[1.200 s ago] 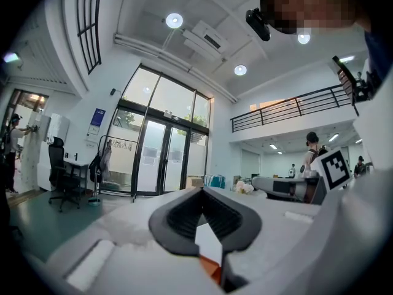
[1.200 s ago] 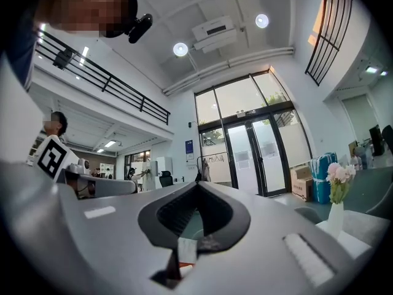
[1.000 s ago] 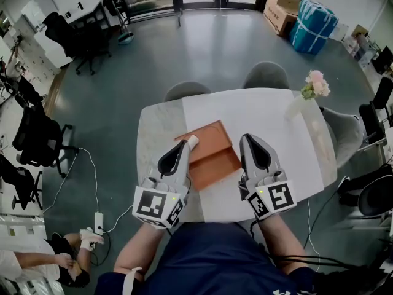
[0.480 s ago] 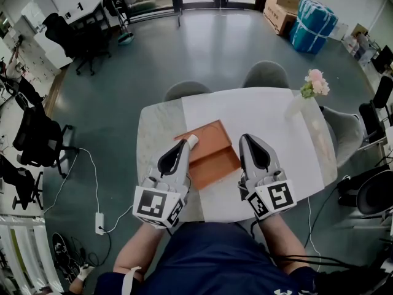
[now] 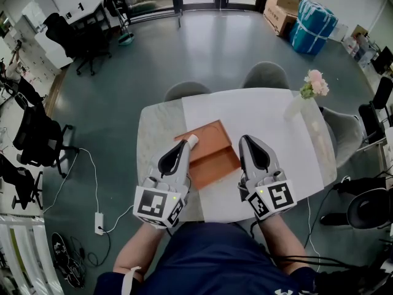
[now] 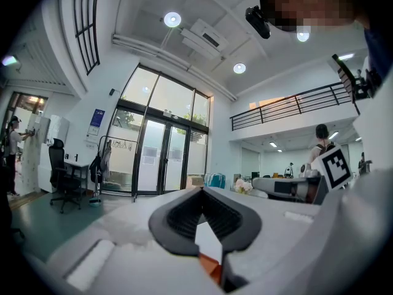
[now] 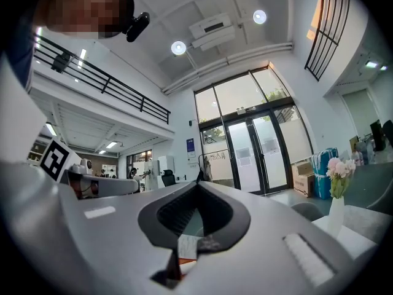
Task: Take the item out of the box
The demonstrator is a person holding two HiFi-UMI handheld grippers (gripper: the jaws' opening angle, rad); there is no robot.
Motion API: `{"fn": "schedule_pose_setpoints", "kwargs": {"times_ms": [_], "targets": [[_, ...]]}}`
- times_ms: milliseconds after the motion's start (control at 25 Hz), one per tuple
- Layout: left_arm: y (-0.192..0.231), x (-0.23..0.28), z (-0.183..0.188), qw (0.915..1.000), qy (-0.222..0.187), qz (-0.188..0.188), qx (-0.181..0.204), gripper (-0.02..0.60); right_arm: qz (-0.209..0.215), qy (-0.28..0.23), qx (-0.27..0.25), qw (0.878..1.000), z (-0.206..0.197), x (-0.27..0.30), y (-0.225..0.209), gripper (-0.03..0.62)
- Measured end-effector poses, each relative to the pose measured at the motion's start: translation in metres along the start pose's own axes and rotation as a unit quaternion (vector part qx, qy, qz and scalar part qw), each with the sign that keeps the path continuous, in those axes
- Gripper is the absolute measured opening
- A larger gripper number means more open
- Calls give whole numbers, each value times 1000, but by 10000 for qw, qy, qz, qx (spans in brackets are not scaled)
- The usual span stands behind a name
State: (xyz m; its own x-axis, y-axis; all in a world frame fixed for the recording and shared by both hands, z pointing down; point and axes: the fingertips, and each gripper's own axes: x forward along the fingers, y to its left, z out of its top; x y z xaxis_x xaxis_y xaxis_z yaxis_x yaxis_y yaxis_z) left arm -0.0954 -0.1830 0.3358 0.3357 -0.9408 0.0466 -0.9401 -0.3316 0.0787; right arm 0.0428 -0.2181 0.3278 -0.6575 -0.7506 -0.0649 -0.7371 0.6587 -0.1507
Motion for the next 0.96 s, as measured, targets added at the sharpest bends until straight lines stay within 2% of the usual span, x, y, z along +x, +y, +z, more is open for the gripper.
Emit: {"fn": "schedule_pose_setpoints", "kwargs": {"times_ms": [960], "targets": [[18, -4, -10, 10000, 71, -19, -29, 3, -235, 58, 137, 9996, -11, -1, 3, 2]]}}
